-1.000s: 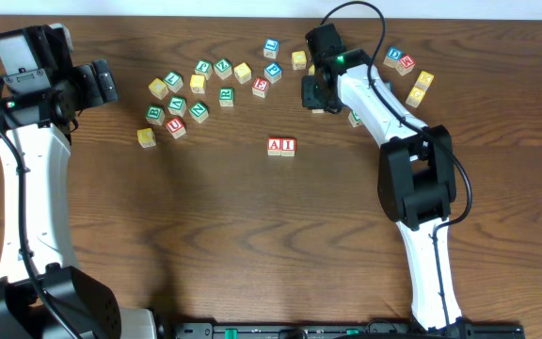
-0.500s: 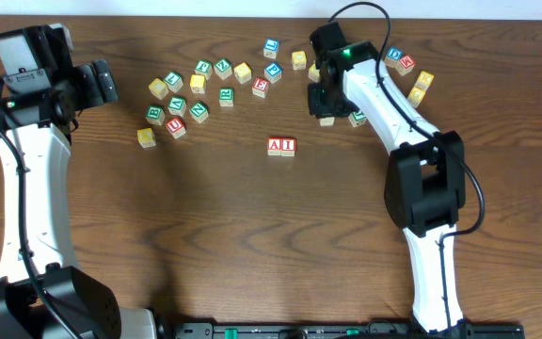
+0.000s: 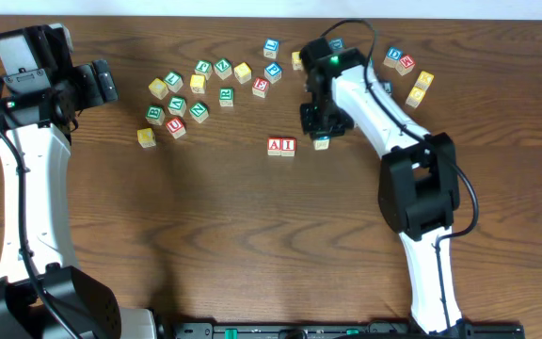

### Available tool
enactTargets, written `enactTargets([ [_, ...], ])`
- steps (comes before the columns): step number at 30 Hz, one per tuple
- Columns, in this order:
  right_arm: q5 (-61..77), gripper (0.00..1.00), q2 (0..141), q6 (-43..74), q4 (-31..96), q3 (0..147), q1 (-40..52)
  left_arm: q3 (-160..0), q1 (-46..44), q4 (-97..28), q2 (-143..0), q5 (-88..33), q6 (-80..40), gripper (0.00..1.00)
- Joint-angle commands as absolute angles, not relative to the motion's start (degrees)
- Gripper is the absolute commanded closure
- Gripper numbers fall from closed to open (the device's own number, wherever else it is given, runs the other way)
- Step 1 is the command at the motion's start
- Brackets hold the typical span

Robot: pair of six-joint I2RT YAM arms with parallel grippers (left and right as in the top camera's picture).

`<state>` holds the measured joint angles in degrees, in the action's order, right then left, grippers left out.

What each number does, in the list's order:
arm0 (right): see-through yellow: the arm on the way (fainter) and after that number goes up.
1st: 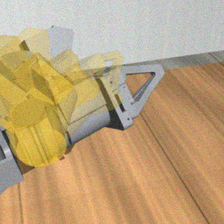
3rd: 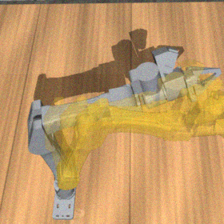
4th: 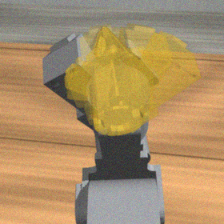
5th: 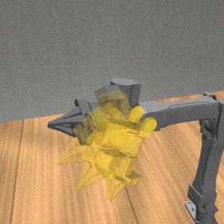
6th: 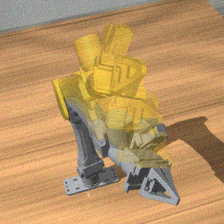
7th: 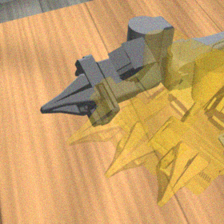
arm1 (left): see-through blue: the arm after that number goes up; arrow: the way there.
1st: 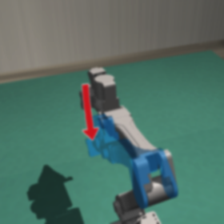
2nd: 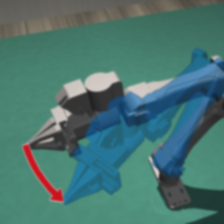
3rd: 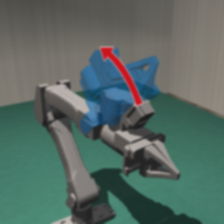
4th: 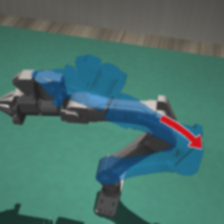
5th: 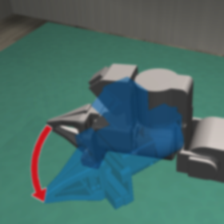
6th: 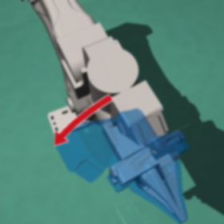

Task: Spell out AI2
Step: 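Carry the 2 block and set it right of the I block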

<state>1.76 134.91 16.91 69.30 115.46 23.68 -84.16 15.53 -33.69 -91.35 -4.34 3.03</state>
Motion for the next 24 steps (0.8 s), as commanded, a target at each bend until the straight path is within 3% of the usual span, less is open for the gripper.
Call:
enactTargets([
  [1,2.04,0.74,133.4,16.27,68.58,114.15,25.17,-85.47,15.42,-33.87,-90.98,-4.23,3.4,0.01],
  [24,0.34,0.67,133.4,18.41,67.68,113.67,27.33,-85.47,15.42,-33.87,-90.98,-4.23,3.4,0.01],
])
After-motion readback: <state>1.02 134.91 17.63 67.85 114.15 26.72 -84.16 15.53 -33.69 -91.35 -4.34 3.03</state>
